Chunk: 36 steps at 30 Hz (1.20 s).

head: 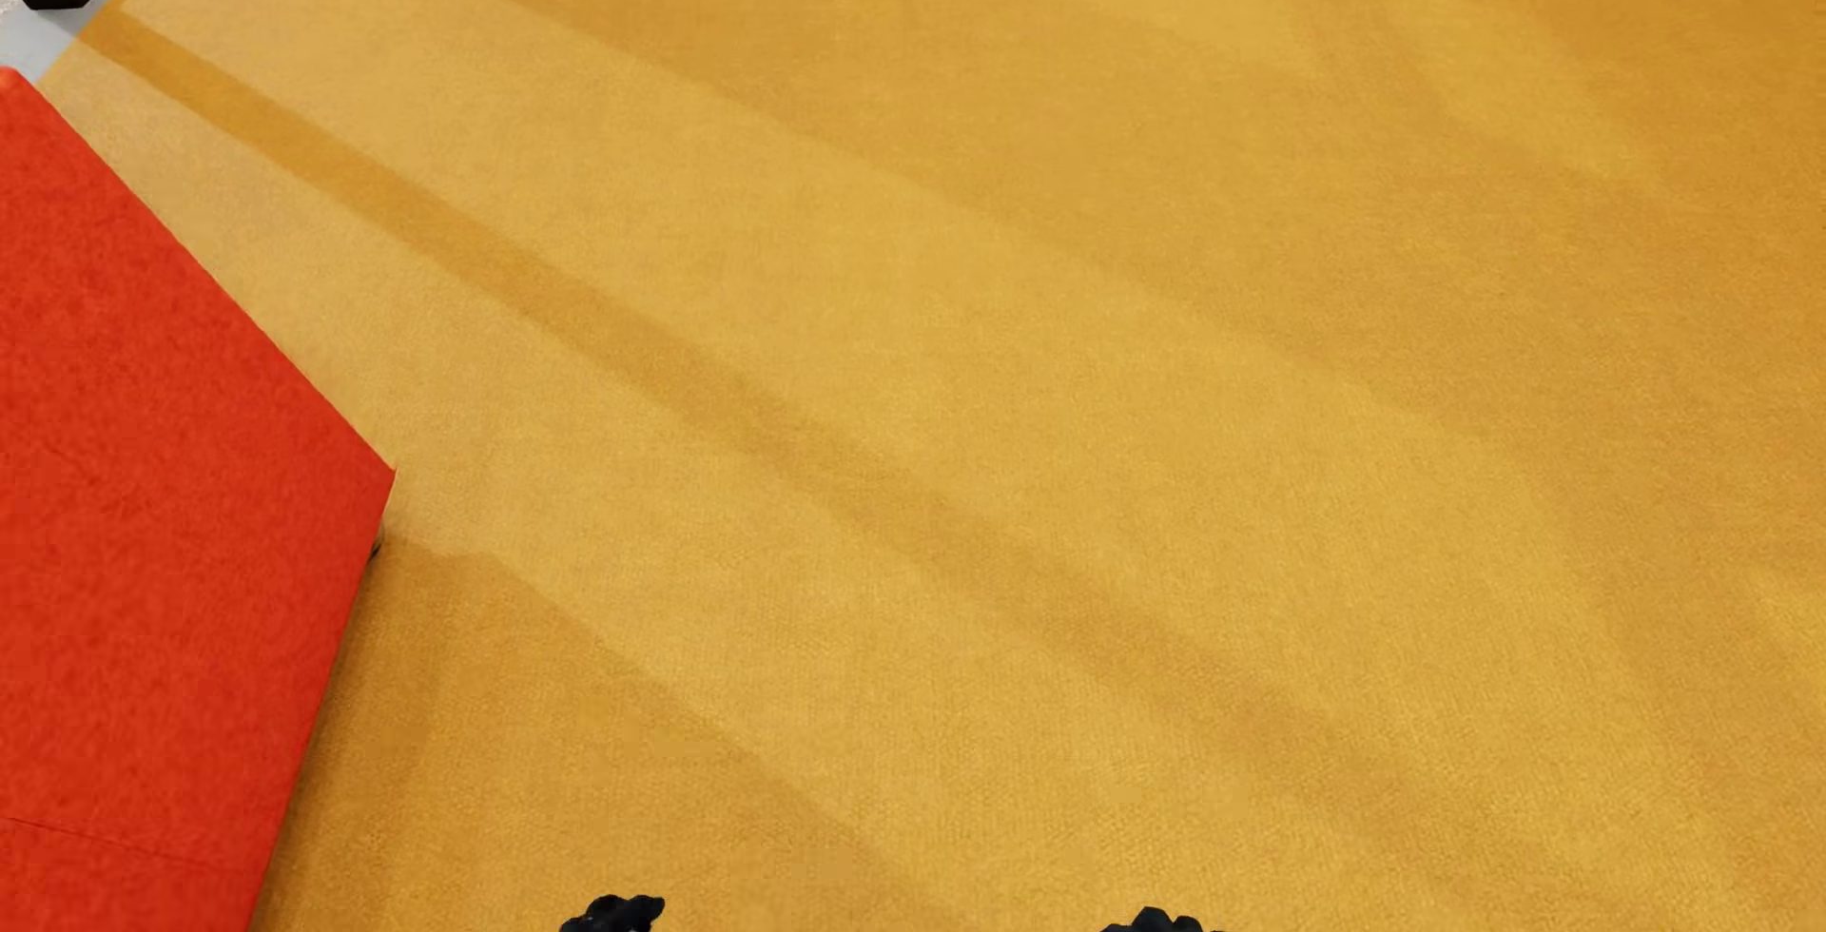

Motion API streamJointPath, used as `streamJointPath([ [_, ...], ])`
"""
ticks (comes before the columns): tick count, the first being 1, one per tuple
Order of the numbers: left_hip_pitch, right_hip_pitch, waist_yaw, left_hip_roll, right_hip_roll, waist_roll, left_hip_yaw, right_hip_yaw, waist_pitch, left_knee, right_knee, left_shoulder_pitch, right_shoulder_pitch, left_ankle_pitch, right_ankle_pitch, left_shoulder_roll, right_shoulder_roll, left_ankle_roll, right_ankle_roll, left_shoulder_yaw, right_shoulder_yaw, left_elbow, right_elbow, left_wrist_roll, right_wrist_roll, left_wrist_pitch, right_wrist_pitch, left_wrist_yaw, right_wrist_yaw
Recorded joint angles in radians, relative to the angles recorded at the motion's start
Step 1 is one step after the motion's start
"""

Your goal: Move towards the counter

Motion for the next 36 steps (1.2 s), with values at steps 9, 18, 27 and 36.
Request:
streamJointPath([
  [9, 0.362, -0.265, -0.096, -0.058, 0.038, -0.004, -0.060, -0.093, -0.026, -0.143, -0.946, -0.056, 0.200, -0.118, -0.207, 0.037, 0.056, 0.005, -0.139, -0.082, -0.331, -0.133, -0.169, 0.036, 0.005, -0.074, -0.012, 0.062, -0.068],
  [18, 0.385, -0.169, -0.157, 0.101, 0.191, 0.102, -0.145, -0.099, -0.055, 0.322, -0.839, 0.051, 0.172, 0.342, -0.130, 0.069, 0.129, -0.209, -0.227, -0.090, -0.419, 0.014, 0.027, 0.025, -0.140, 0.068, -0.054, -0.051, -0.034],
  [27, -0.256, 0.149, -0.065, 0.316, 0.316, 0.181, -0.144, -0.092, -0.015, 0.461, -0.837, 0.209, -0.123, 0.035, -0.397, 0.088, 0.171, -0.159, -0.261, 0.034, -0.257, -0.270, 0.019, -0.071, -0.221, 0.037, -0.150, -0.010, -0.012],
  [36, -0.291, 0.476, 0.004, 0.213, 0.264, 0.148, -0.155, -0.013, -0.051, -0.074, -0.856, 0.191, -0.193, 0.255, -0.437, 0.053, 0.182, -0.125, -0.231, 0.038, -0.120, -0.123, -0.012, 0.005, -0.185, 0.058, -0.145, -0.036, -0.017],
])
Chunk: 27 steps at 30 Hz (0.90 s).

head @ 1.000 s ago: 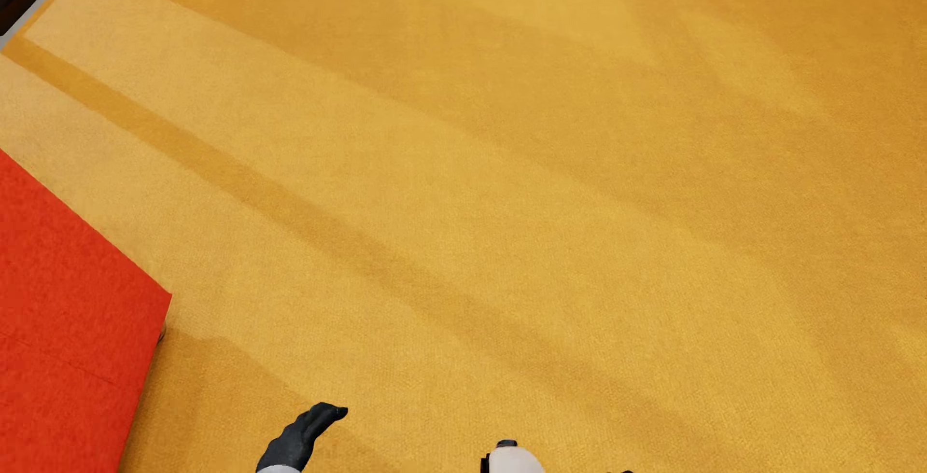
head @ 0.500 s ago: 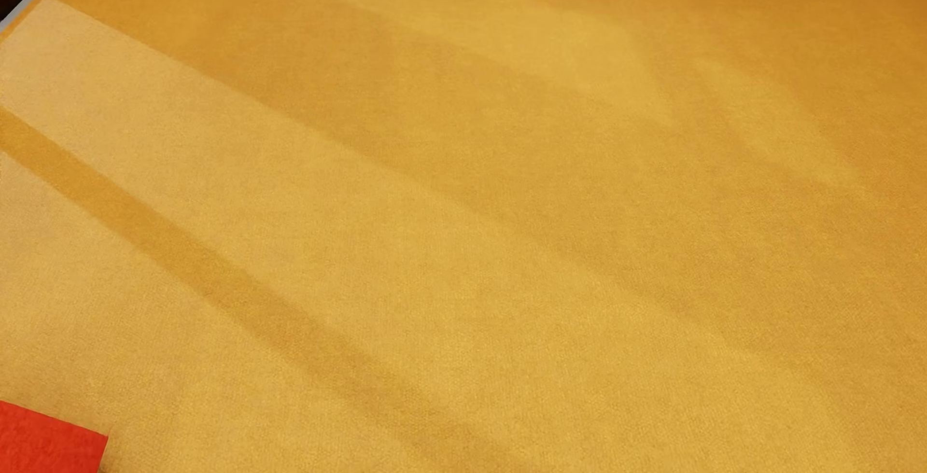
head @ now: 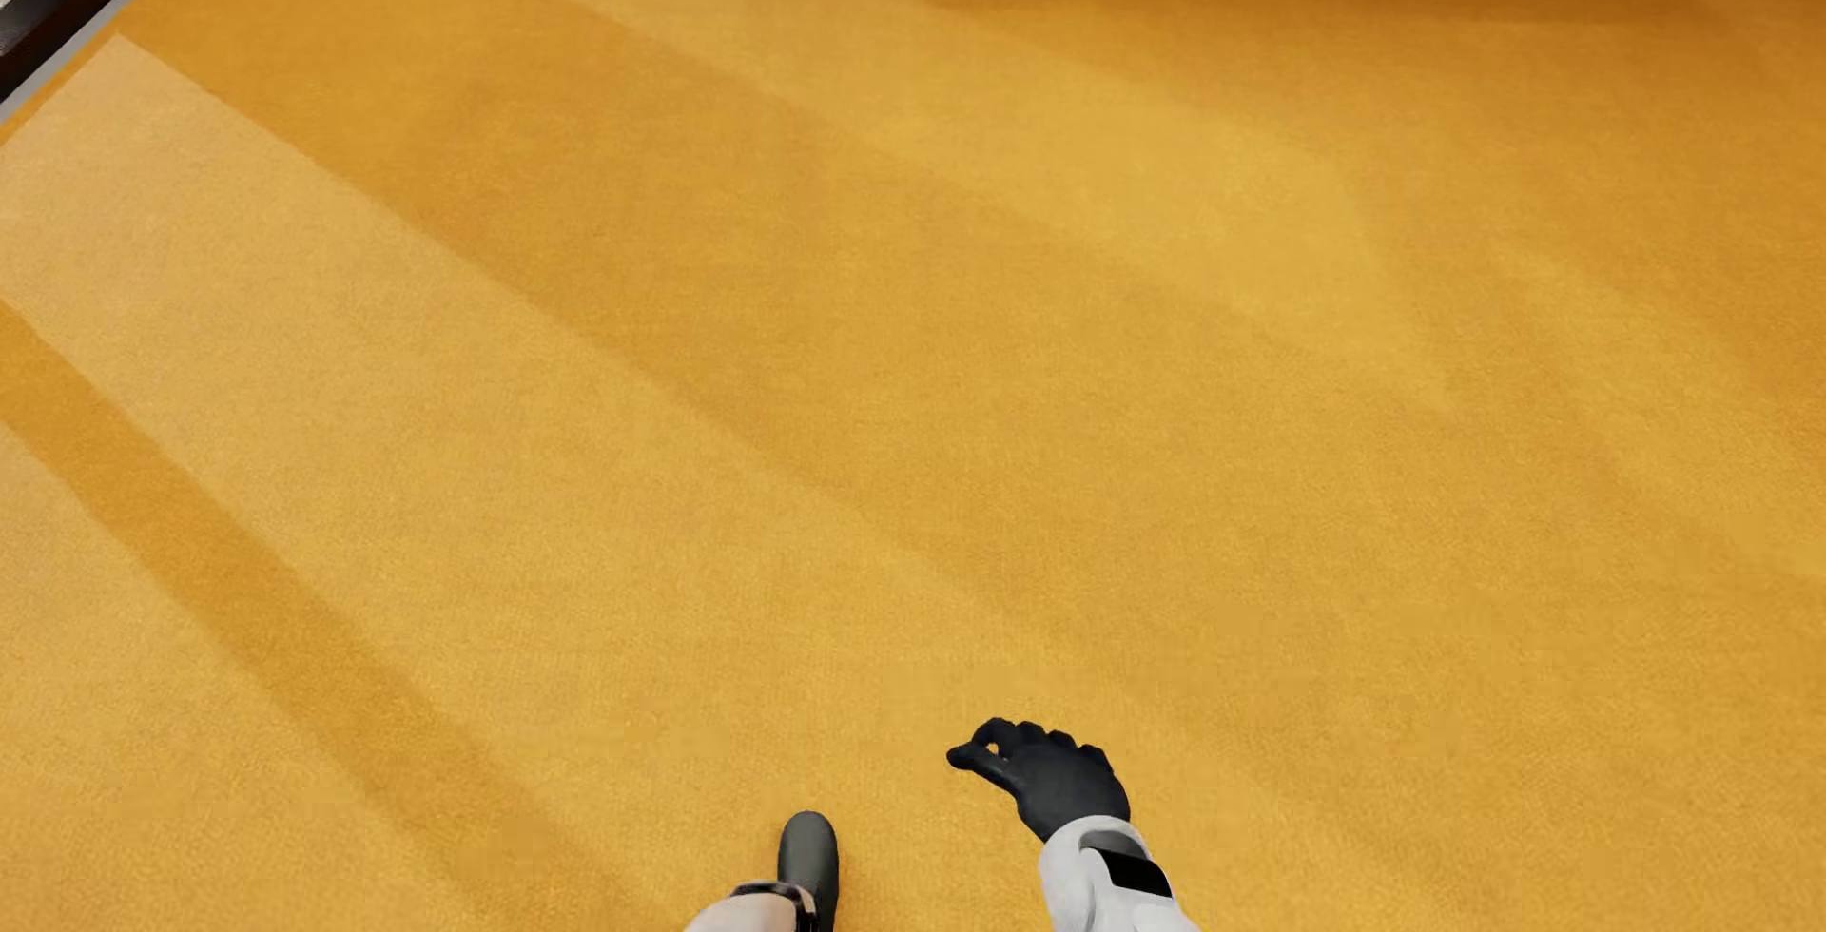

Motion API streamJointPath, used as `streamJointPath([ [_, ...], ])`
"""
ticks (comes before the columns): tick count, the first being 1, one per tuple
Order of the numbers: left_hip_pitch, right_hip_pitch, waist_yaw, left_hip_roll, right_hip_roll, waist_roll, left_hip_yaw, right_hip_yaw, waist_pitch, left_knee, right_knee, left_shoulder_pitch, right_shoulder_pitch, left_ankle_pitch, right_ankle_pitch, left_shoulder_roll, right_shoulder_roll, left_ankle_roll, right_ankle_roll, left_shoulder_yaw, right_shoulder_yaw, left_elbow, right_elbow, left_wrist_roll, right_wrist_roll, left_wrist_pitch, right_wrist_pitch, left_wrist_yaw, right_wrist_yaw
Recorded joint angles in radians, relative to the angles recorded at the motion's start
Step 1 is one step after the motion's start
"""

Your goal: Move towards the counter

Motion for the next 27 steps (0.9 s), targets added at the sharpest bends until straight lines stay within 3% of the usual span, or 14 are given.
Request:
streamJointPath([
  [2, 0.017, -0.003, 0.004, -0.035, -0.046, -0.028, 0.030, -0.010, -0.009, 0.126, 0.141, -0.011, 0.056, -0.040, 0.139, -0.026, -0.006, 0.063, 0.021, 0.021, -0.020, 0.055, 0.026, 0.009, 0.008, 0.020, 0.048, 0.004, 0.005],
  [4, 0.081, -0.114, 0.006, -0.085, -0.122, -0.064, 0.077, -0.016, -0.009, 0.154, 0.424, -0.030, 0.096, -0.125, 0.364, -0.053, -0.034, 0.098, 0.132, 0.032, -0.005, 0.088, 0.064, 0.014, -0.003, 0.012, 0.083, 0.019, 0.037],
  [6, 0.157, -0.289, 0.005, -0.132, -0.195, -0.101, 0.127, -0.007, -0.003, 0.147, 0.717, -0.062, 0.124, -0.192, 0.533, -0.065, -0.086, 0.110, 0.203, 0.027, 0.037, 0.099, 0.069, 0.018, -0.027, -0.009, 0.077, 0.029, 0.079],
  [9, 0.283, -0.526, -0.012, -0.197, -0.205, -0.137, 0.147, 0.015, 0.011, 0.125, 0.884, -0.139, 0.228, -0.279, 0.386, -0.062, -0.146, 0.131, 0.171, 0.002, -0.018, 0.114, -0.021, 0.030, 0.042, -0.041, 0.065, 0.042, 0.077],
  [11, 0.375, -0.648, -0.032, -0.230, -0.187, -0.147, 0.136, 0.033, 0.017, 0.100, 0.797, -0.197, 0.297, -0.330, 0.235, -0.058, -0.152, 0.138, 0.117, -0.023, -0.077, 0.110, -0.077, 0.042, 0.089, -0.063, 0.088, 0.041, 0.053],
  [13, 0.464, -0.725, -0.056, -0.252, -0.175, -0.149, 0.116, 0.047, 0.020, 0.062, 0.565, -0.243, 0.338, -0.369, 0.160, -0.044, -0.146, 0.142, 0.091, -0.057, -0.127, 0.087, -0.094, 0.043, 0.120, -0.086, 0.109, 0.037, 0.032],
  [15, 0.551, -0.750, -0.080, -0.268, -0.193, -0.148, 0.091, 0.016, 0.018, 0.014, 0.234, -0.287, 0.367, -0.397, 0.183, -0.031, -0.137, 0.144, 0.059, -0.093, -0.160, 0.067, -0.090, 0.041, 0.122, -0.094, 0.121, 0.032, 0.021],
  [17, 0.645, -0.726, -0.100, -0.276, -0.198, -0.144, 0.064, -0.023, 0.012, -0.050, -0.119, -0.316, 0.387, -0.402, 0.241, -0.023, -0.129, 0.142, 0.084, -0.124, -0.165, 0.057, -0.072, 0.034, 0.104, -0.098, 0.118, 0.024, 0.016],
  [19, 0.716, -0.720, -0.116, -0.278, -0.188, -0.138, 0.041, -0.032, 0.008, -0.054, -0.207, -0.327, 0.399, -0.418, 0.237, -0.018, -0.130, 0.138, 0.113, -0.152, -0.156, 0.055, -0.046, 0.037, 0.079, -0.080, 0.104, 0.016, 0.014],
  [20, 0.749, -0.730, -0.124, -0.274, -0.175, -0.133, 0.030, -0.020, 0.006, -0.030, -0.135, -0.323, 0.402, -0.415, 0.260, -0.016, -0.129, 0.136, 0.080, -0.167, -0.152, 0.055, -0.030, 0.049, 0.065, -0.051, 0.099, 0.017, 0.016],
  [21, 0.780, -0.731, -0.131, -0.260, -0.154, -0.125, 0.018, -0.014, 0.002, -0.008, -0.073, -0.312, 0.405, -0.398, 0.328, -0.011, -0.120, 0.138, 0.018, -0.180, -0.154, 0.058, -0.011, 0.062, 0.054, -0.014, 0.099, 0.020, 0.016],
  [23, 0.804, -0.688, -0.136, -0.210, -0.125, -0.096, 0.015, -0.043, -0.007, 0.104, 0.008, -0.265, 0.401, -0.273, 0.384, -0.007, -0.087, 0.095, 0.043, -0.180, -0.186, 0.084, 0.035, 0.067, 0.049, 0.047, 0.117, 0.020, 0.011],
  [24, 0.772, -0.663, -0.137, -0.176, -0.101, -0.077, 0.012, -0.059, -0.008, 0.222, 0.036, -0.237, 0.390, -0.158, 0.350, -0.007, -0.066, 0.059, 0.015, -0.163, -0.205, 0.108, 0.057, 0.053, 0.051, 0.064, 0.128, 0.007, 0.010],
  [27, 0.530, -0.559, -0.134, -0.039, -0.040, -0.023, -0.001, -0.116, 0.000, 0.695, 0.042, -0.188, 0.335, 0.208, 0.249, 0.028, -0.023, -0.150, -0.001, -0.182, -0.216, 0.157, 0.067, 0.038, 0.035, 0.048, 0.111, -0.099, 0.006],
])
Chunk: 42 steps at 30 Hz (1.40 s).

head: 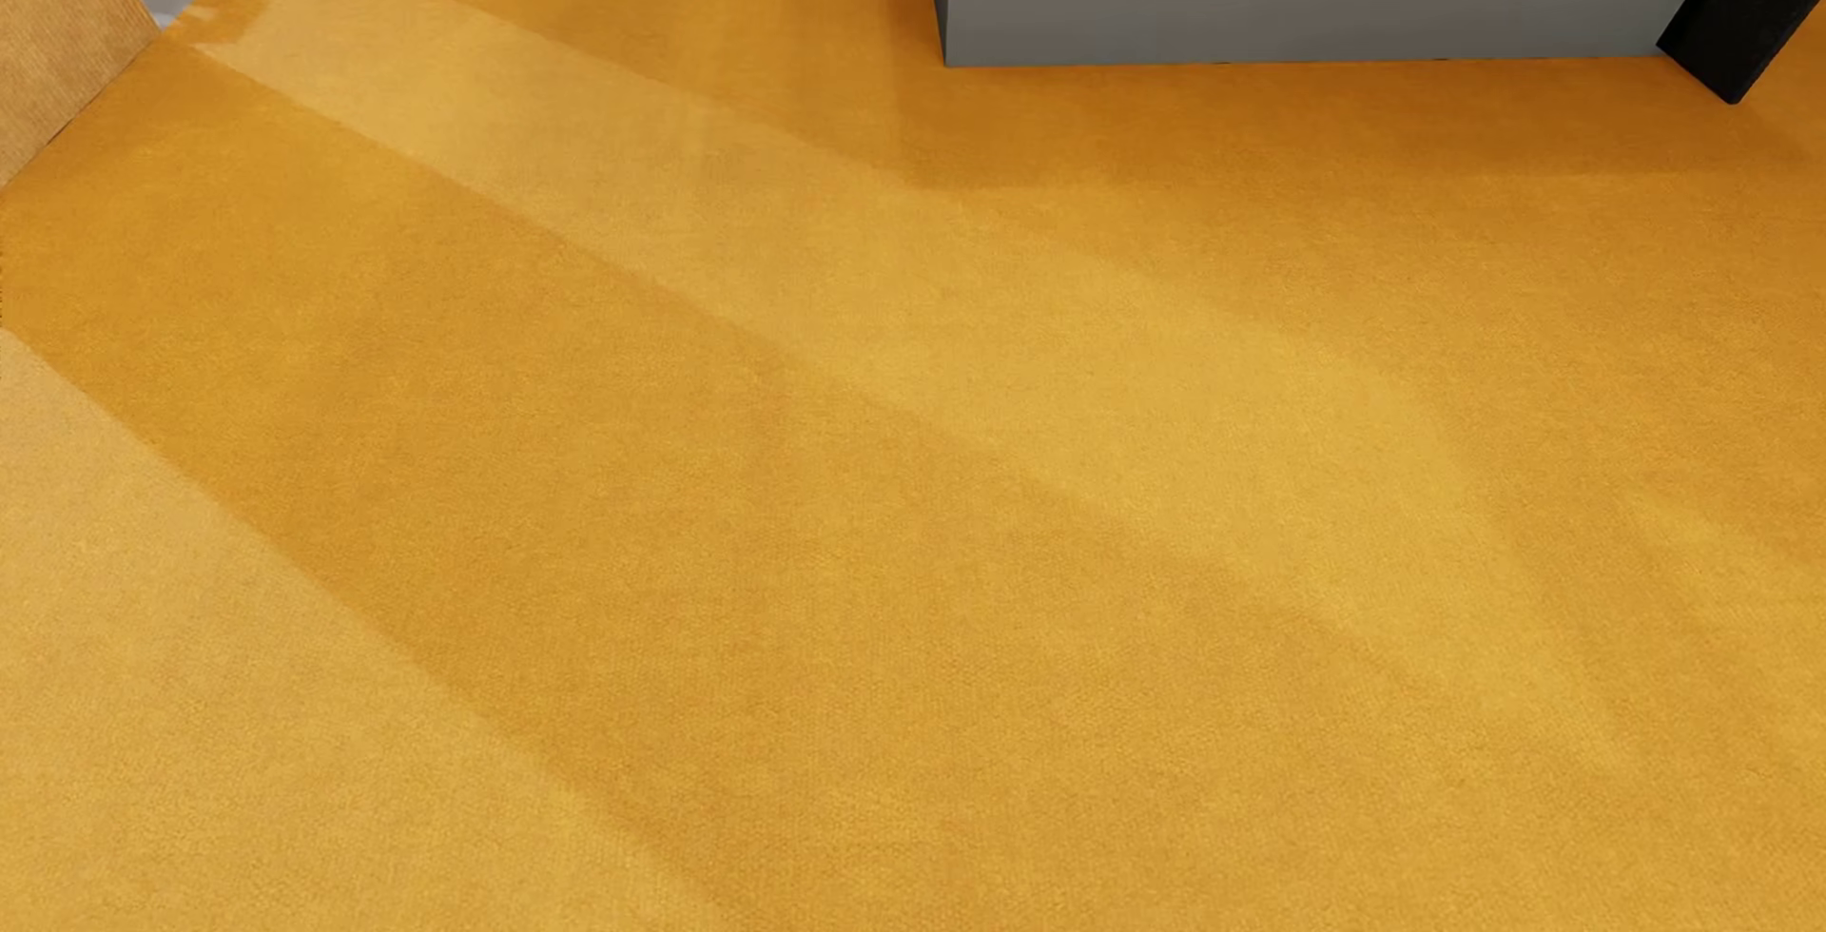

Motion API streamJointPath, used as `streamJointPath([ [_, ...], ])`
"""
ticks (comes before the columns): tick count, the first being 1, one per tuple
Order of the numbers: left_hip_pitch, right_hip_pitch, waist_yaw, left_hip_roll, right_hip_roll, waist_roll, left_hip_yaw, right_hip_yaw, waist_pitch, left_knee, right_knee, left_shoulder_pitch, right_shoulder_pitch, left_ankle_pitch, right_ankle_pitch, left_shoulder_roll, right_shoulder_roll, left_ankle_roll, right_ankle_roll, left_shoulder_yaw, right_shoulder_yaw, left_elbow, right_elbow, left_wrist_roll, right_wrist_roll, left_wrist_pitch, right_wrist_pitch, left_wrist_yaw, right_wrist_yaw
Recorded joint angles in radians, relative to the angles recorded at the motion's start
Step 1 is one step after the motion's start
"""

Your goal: Move towards the counter

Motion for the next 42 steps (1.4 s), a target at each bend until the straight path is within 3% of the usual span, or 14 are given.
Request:
streamJointPath([
  [3, -0.255, 0.104, 0.018, 0.084, 0.059, 0.045, -0.011, -0.016, 0.014, 0.210, -0.002, 0.061, -0.087, -0.147, -0.089, 0.076, 0.013, 0.022, -0.018, -0.062, 0.022, -0.085, -0.013, 0.030, -0.020, -0.067, -0.053, -0.054, -0.003],
  [7, -0.458, 0.247, 0.056, 0.122, 0.100, 0.064, -0.011, 0.030, 0.020, -0.087, 0.001, 0.148, -0.255, -0.398, -0.207, 0.028, 0.019, 0.127, -0.032, 0.069, 0.097, -0.197, -0.003, -0.074, -0.065, -0.047, -0.072, 0.038, 0.009],
  [9, -0.485, 0.323, 0.073, 0.119, 0.102, 0.062, 0.014, 0.058, 0.015, -0.405, -0.033, 0.140, -0.305, -0.392, -0.245, 0.020, 0.022, 0.151, -0.034, 0.075, 0.124, -0.182, -0.024, -0.069, -0.055, -0.034, -0.092, 0.049, 0.008],
  [13, -0.491, 0.475, 0.092, 0.077, 0.100, 0.049, 0.017, 0.097, -0.003, -0.879, -0.105, 0.114, -0.339, -0.364, -0.292, 0.020, 0.033, 0.029, -0.027, 0.083, 0.184, -0.144, -0.066, -0.024, -0.013, -0.025, -0.122, -0.006, 0.006],
  [15, -0.510, 0.541, 0.100, 0.041, 0.086, 0.039, -0.026, 0.107, -0.013, -0.784, -0.094, 0.112, -0.318, -0.291, -0.305, 0.003, 0.038, 0.097, -0.018, 0.108, 0.191, -0.135, -0.056, -0.021, 0.007, -0.024, -0.110, 0.007, 0.003],
  [18, -0.489, 0.598, 0.113, -0.020, 0.027, 0.001, -0.009, 0.116, -0.027, -0.606, 0.014, 0.108, -0.244, -0.230, -0.174, -0.039, 0.042, 0.198, 0.025, 0.145, 0.163, -0.092, 0.026, -0.013, 0.009, -0.007, -0.032, 0.025, -0.015],
  [22, -0.362, 0.350, 0.138, -0.097, -0.110, -0.066, 0.104, 0.138, -0.022, -0.558, 0.576, 0.097, -0.193, -0.375, 0.261, -0.095, -0.034, 0.276, 0.286, 0.199, 0.224, -0.040, 0.120, -0.016, -0.079, -0.036, -0.012, 0.050, 0.041],
  [26, -0.188, 0.022, 0.127, -0.159, -0.169, -0.112, 0.164, 0.139, -0.004, -0.593, 0.849, 0.017, -0.139, -0.487, 0.120, -0.091, -0.126, 0.286, 0.218, 0.162, 0.138, -0.008, -0.020, 0.037, -0.001, -0.076, -0.056, 0.050, 0.035],
  [30, -0.029, -0.161, 0.073, -0.209, -0.155, -0.127, 0.129, 0.143, 0.004, -0.636, 0.493, -0.067, -0.046, -0.576, -0.092, -0.072, -0.127, 0.292, 0.132, 0.128, -0.011, -0.048, -0.206, 0.056, 0.116, -0.119, -0.049, 0.058, -0.015],
  [34, 0.134, -0.138, 0.028, -0.236, -0.168, -0.128, 0.068, 0.073, -0.002, -0.736, -0.177, -0.111, -0.006, -0.595, -0.017, -0.049, -0.099, 0.287, 0.110, 0.091, 0.008, -0.104, -0.227, 0.020, 0.071, -0.135, -0.045, 0.080, -0.050],
  [36, 0.201, -0.128, 0.013, -0.241, -0.155, -0.123, 0.034, 0.061, -0.007, -0.729, -0.238, -0.114, 0.017, -0.607, -0.010, -0.048, -0.081, 0.279, 0.117, 0.074, 0.004, -0.109, -0.194, 0.012, 0.044, -0.133, -0.045, 0.107, -0.070],
  [37, 0.231, -0.131, 0.006, -0.234, -0.141, -0.118, 0.016, 0.072, -0.010, -0.714, -0.184, -0.107, 0.030, -0.598, 0.049, -0.047, -0.065, 0.273, 0.051, 0.069, -0.005, -0.107, -0.170, 0.012, 0.038, -0.128, -0.043, 0.118, -0.078],
  [39, 0.276, -0.101, -0.002, -0.199, -0.119, -0.095, -0.007, 0.059, -0.020, -0.648, -0.095, -0.063, 0.053, -0.518, 0.141, -0.053, -0.028, 0.253, 0.022, 0.089, -0.022, -0.097, -0.108, -0.009, 0.029, -0.109, -0.035, 0.126, -0.086],
  [42, 0.167, -0.026, -0.004, -0.106, -0.062, -0.042, -0.030, 0.008, -0.024, -0.302, -0.026, 0.014, 0.048, -0.208, 0.063, -0.037, 0.004, 0.109, -0.009, 0.085, -0.005, -0.053, -0.002, -0.032, -0.005, -0.088, -0.040, 0.075, -0.073],
])
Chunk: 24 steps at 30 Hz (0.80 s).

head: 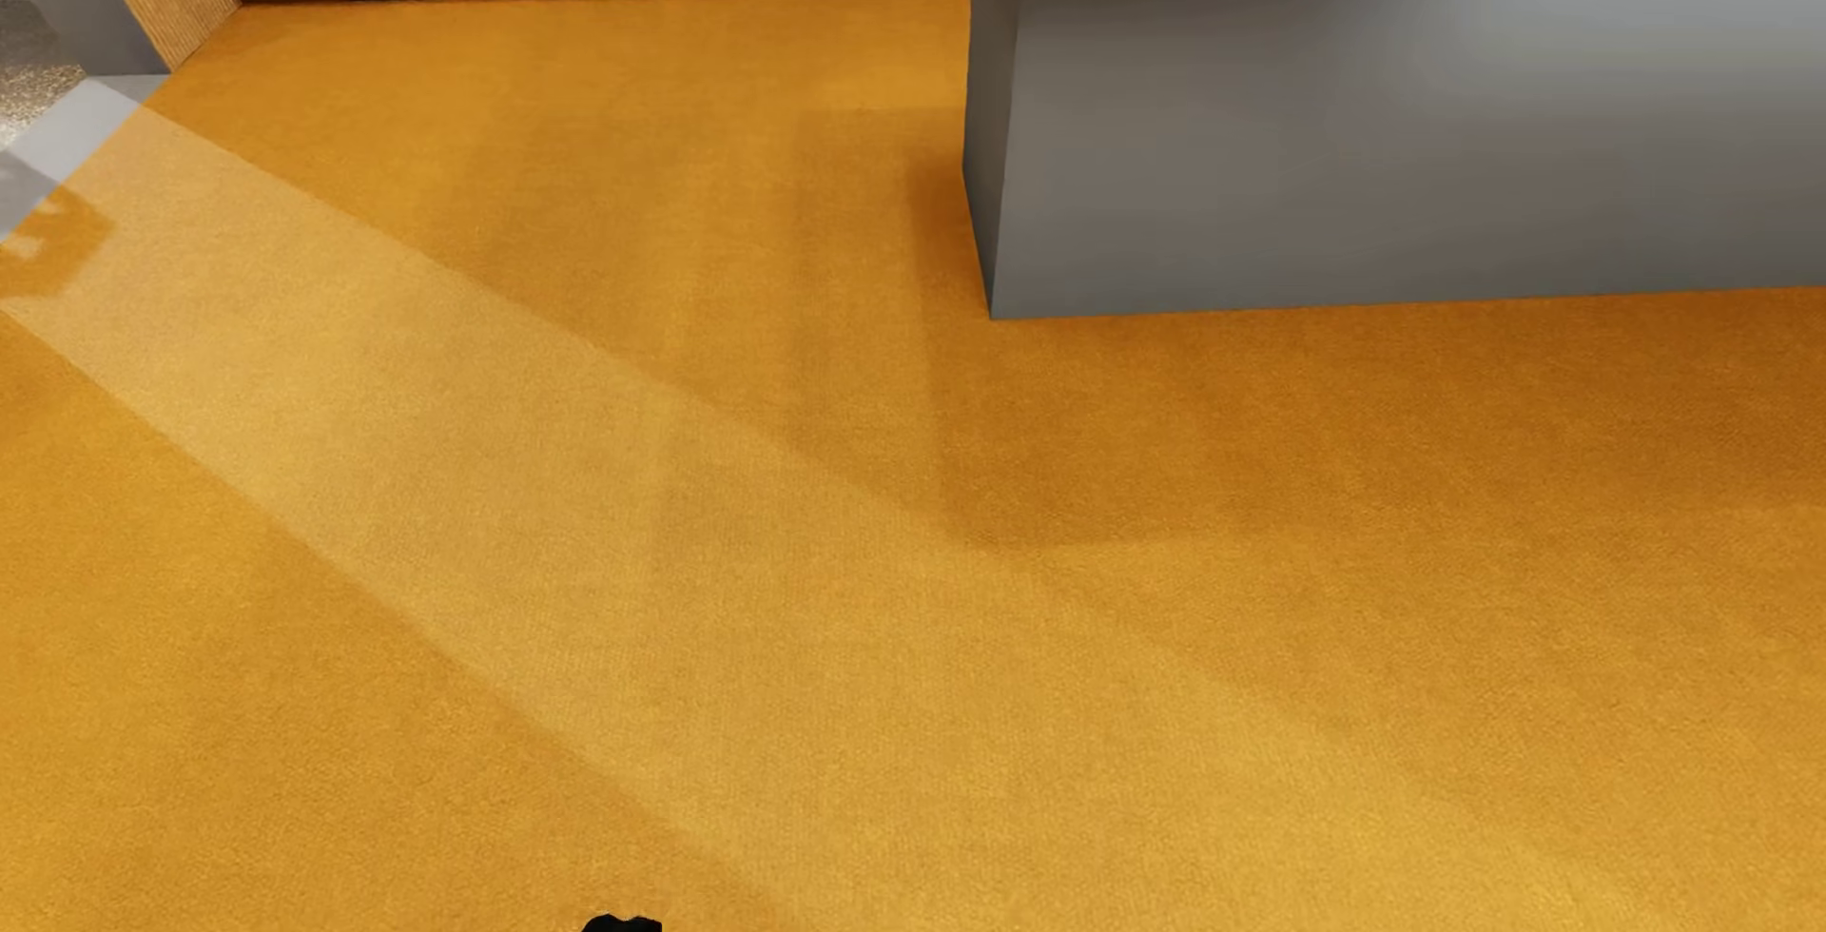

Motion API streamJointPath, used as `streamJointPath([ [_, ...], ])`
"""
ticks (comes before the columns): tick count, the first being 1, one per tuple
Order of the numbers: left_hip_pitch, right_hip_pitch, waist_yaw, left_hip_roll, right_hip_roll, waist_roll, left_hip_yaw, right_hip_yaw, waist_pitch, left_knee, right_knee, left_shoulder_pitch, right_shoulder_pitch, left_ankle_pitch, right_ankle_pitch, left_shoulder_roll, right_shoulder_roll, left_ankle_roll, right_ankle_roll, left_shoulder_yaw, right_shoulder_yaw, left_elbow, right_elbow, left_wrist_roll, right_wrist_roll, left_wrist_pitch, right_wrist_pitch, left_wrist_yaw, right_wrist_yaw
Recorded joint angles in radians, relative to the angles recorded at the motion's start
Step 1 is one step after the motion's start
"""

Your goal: Move towards the counter

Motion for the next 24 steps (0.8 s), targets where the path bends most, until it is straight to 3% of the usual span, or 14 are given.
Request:
streamJointPath([
  [1, -0.084, 0.029, -0.001, 0.048, 0.019, 0.016, 0.006, -0.022, 0.003, 0.161, 0.008, 0.012, -0.015, 0.115, -0.032, 0.038, 0.005, -0.078, -0.011, -0.054, 0.015, 0.002, 0.021, 0.035, -0.018, -0.020, -0.009, -0.040, 0.005],
  [2, -0.169, 0.058, 0.000, 0.106, 0.037, 0.032, 0.023, -0.038, 0.007, 0.298, 0.012, 0.027, -0.039, 0.218, -0.065, 0.083, 0.009, -0.120, -0.014, -0.098, 0.023, -0.016, 0.038, 0.065, -0.035, -0.050, -0.021, -0.068, 0.004],
  [3, -0.256, 0.086, 0.005, 0.145, 0.058, 0.047, 0.023, -0.047, 0.012, 0.402, 0.019, 0.043, -0.066, 0.222, -0.097, 0.107, 0.011, -0.122, -0.018, -0.110, 0.038, -0.042, 0.046, 0.071, -0.047, -0.060, -0.029, -0.078, 0.003],
  [6, -0.465, 0.182, 0.029, 0.214, 0.113, 0.075, 0.035, -0.035, 0.028, 0.460, 0.034, 0.117, -0.168, -0.048, -0.187, 0.089, 0.013, -0.064, -0.030, 0.003, 0.069, -0.113, 0.055, -0.034, -0.072, -0.003, -0.055, -0.020, 0.001],
  [8, -0.550, 0.248, 0.051, 0.237, 0.139, 0.083, 0.054, -0.002, 0.034, 0.287, 0.037, 0.152, -0.235, -0.187, -0.239, 0.059, 0.026, 0.004, -0.036, 0.066, 0.066, -0.145, 0.029, -0.077, -0.055, 0.039, -0.074, 0.017, -0.004],
  [11, -0.604, 0.347, 0.075, 0.246, 0.155, 0.084, 0.118, 0.049, 0.032, -0.134, 0.004, 0.154, -0.304, -0.198, -0.288, 0.051, 0.021, 0.048, -0.039, 0.053, 0.096, -0.129, -0.043, -0.054, -0.036, 0.049, -0.116, -0.012, -0.015],
  [12, -0.604, 0.384, 0.080, 0.229, 0.158, 0.082, 0.126, 0.064, 0.029, -0.291, -0.019, 0.150, -0.319, -0.172, -0.297, 0.053, 0.021, 0.028, -0.039, 0.040, 0.108, -0.116, -0.065, -0.031, -0.026, 0.047, -0.126, -0.034, -0.017],
  [13, -0.594, 0.419, 0.083, 0.211, 0.158, 0.080, 0.124, 0.078, 0.026, -0.443, -0.040, 0.147, -0.330, -0.146, -0.302, 0.052, 0.022, -0.021, -0.039, 0.034, 0.119, -0.108, -0.083, -0.011, -0.017, 0.044, -0.133, -0.050, -0.018],
  [15, -0.596, 0.482, 0.087, 0.193, 0.161, 0.077, 0.119, 0.102, 0.020, -0.569, -0.050, 0.150, -0.344, -0.160, -0.327, 0.041, 0.029, -0.083, -0.034, 0.054, 0.142, -0.110, -0.098, -0.001, -0.004, 0.041, -0.135, -0.054, -0.022],
  [16, -0.588, 0.514, 0.089, 0.185, 0.156, 0.075, 0.120, 0.112, 0.016, -0.562, -0.049, 0.150, -0.342, -0.120, -0.330, 0.029, 0.030, -0.039, -0.030, 0.065, 0.150, -0.110, -0.096, -0.003, 0.000, 0.041, -0.130, -0.050, -0.024],
  [19, -0.561, 0.590, 0.100, 0.163, 0.115, 0.056, 0.145, 0.131, -0.002, -0.446, -0.008, 0.142, -0.303, 0.030, -0.274, -0.002, 0.029, 0.066, -0.023, 0.084, 0.156, -0.085, -0.052, 0.008, 0.007, 0.053, -0.096, -0.048, -0.019],
  [22, -0.482, 0.546, 0.109, 0.099, 0.034, 0.014, 0.189, 0.122, -0.017, -0.412, 0.201, 0.122, -0.247, -0.044, -0.055, -0.036, 0.010, 0.119, 0.023, 0.103, 0.158, -0.053, 0.041, 0.015, -0.002, 0.060, -0.032, -0.046, 0.052],
  [23, -0.453, 0.486, 0.113, 0.077, -0.001, 0.000, 0.215, 0.114, -0.017, -0.411, 0.334, 0.105, -0.232, -0.071, 0.039, -0.051, -0.011, 0.137, 0.052, 0.105, 0.179, -0.047, 0.054, 0.015, -0.022, 0.061, -0.024, -0.044, 0.095],
  [24, -0.427, 0.413, 0.118, 0.055, -0.049, -0.015, 0.242, 0.095, -0.015, -0.408, 0.479, 0.091, -0.223, -0.099, 0.130, -0.061, -0.040, 0.151, 0.115, 0.104, 0.207, -0.047, 0.057, 0.014, -0.048, 0.056, -0.029, -0.042, 0.137],
])
